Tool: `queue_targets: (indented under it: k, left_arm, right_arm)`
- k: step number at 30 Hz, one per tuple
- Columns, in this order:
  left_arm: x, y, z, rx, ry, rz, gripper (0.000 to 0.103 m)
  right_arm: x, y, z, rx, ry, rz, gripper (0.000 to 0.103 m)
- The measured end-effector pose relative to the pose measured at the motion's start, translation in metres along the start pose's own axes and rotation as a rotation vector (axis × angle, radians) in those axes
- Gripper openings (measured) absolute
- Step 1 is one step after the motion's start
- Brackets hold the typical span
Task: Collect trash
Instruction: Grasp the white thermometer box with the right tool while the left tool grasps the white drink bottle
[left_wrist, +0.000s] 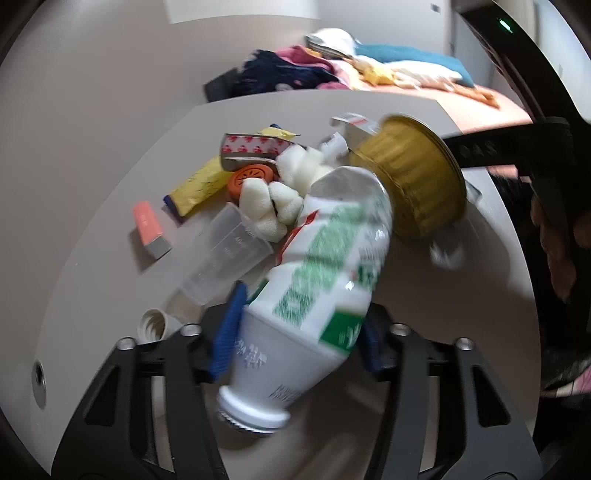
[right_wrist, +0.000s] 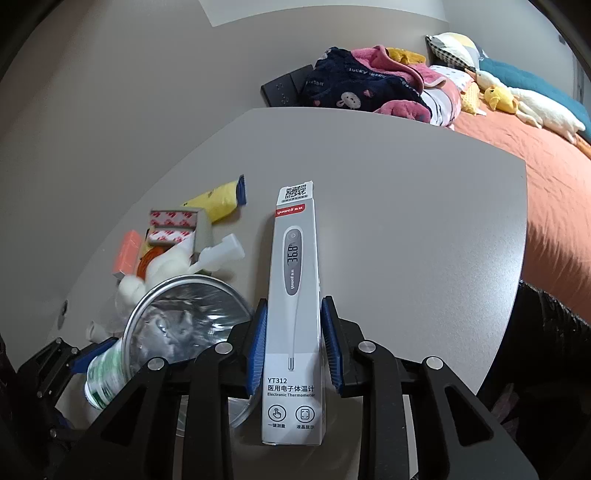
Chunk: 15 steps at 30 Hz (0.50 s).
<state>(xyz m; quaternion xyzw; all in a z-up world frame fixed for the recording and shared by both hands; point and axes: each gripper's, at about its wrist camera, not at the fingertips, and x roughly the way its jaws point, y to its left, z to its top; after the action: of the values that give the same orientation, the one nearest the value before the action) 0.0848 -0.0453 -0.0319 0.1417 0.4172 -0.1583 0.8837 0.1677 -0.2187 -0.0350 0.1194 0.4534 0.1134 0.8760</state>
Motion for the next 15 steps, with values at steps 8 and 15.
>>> queue_targets:
  k: [8, 15]
  left_arm:
    - [-0.022, 0.011, -0.005, -0.17, -0.069, -0.072, 0.038]
    - [-0.05, 0.002, 0.0, -0.201, -0.124, -0.085, 0.038]
  right_arm:
    - [-0.02, -0.003, -0.004, 0.012, -0.028, 0.038, 0.03]
    - [-0.049, -0.003, -0.006, 0.008, -0.071, 0.056, 0.03]
